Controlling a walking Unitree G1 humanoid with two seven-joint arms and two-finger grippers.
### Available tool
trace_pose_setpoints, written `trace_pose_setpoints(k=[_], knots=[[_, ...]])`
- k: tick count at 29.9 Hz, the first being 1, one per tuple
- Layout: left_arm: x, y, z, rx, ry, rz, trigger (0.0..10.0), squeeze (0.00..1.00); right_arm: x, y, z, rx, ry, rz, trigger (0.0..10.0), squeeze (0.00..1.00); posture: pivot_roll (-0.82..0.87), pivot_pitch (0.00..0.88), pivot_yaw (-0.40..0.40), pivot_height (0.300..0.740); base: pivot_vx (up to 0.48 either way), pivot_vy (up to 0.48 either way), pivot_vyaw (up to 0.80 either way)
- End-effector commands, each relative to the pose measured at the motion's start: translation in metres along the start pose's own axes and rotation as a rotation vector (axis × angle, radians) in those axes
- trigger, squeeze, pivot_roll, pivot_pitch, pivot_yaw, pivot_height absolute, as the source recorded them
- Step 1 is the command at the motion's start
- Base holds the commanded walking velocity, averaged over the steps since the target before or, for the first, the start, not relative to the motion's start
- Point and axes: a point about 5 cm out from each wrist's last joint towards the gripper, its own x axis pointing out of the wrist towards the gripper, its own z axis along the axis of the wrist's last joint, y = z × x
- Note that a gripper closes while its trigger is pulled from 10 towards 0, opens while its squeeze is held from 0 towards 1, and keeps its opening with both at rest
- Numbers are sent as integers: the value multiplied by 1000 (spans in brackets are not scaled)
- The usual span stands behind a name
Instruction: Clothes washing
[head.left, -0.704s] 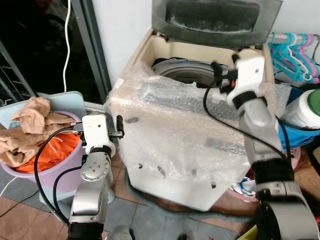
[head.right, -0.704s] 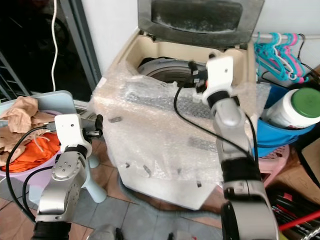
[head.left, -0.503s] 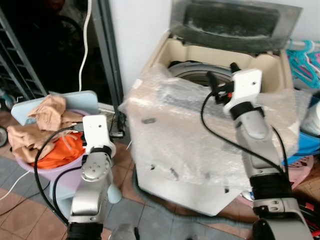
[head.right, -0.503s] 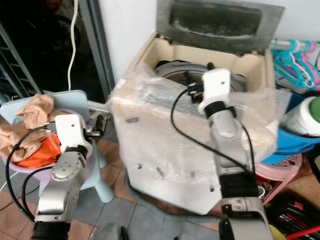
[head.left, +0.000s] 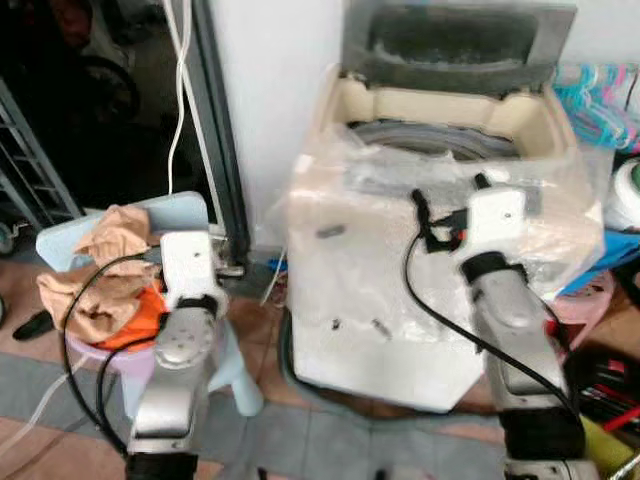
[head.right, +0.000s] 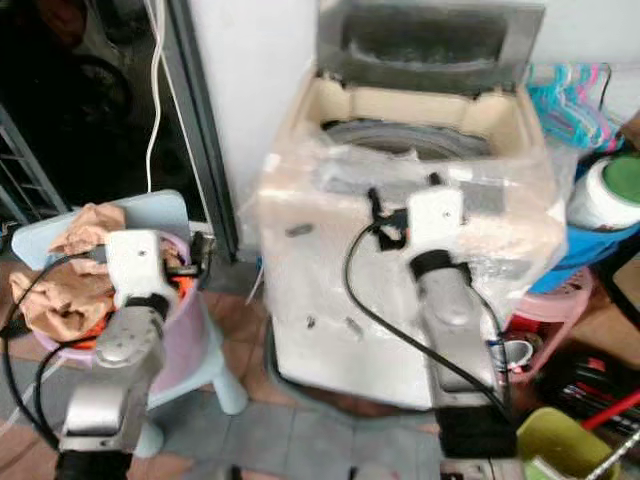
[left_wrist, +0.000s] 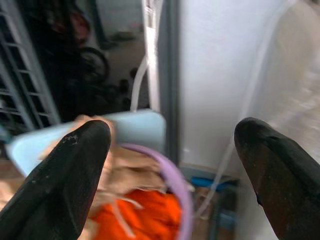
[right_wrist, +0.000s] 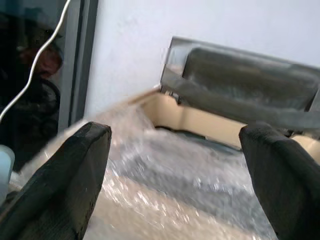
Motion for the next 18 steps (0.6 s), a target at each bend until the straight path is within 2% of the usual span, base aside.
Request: trace_pose_setpoints(k=[1,2,4,5,7,10,11,14,16,18], knots=[[-1,-5,3,4,-20,-16,10000,0,0,-9,0,11,17,-39,10000,0,-15,0,21,740,0,480,0],[-3,-2,3,16,-37,-17,10000,0,2,-7,-1,-40,24,-40,10000,0,-14,0,19,740,0,480,0],[-4,-1,3,25,-52,-12,10000,0,5,-4,-1,-63,15,-26,10000,0,-14,0,17,740,0,480,0],[-4,0,3,22,-53,-4,10000,0,5,0,-1,24,23,5,10000,0,-12,0,15,740,0,480,0],[-3,2,3,23,-44,24,10000,0,6,4,-4,113,63,17,10000,0,-10,0,13,740,0,0,0],[-3,2,4,16,-60,1,10000,0,7,5,-5,100,71,-11,10000,0,-11,0,14,740,0,0,0],[-4,1,5,8,-64,-24,10000,0,5,10,-7,48,93,28,10000,0,-5,0,20,740,0,0,0],[-5,0,5,10,-65,-34,10000,0,-1,14,-7,60,79,95,10000,0,4,0,19,740,0,0,0],[-5,0,5,3,-66,-34,10000,0,-2,13,-7,58,69,90,10000,0,4,0,18,740,0,0,0],[-5,0,5,-1,-67,-28,10000,0,-2,14,-7,82,74,91,10000,0,4,0,12,740,0,0,800]])
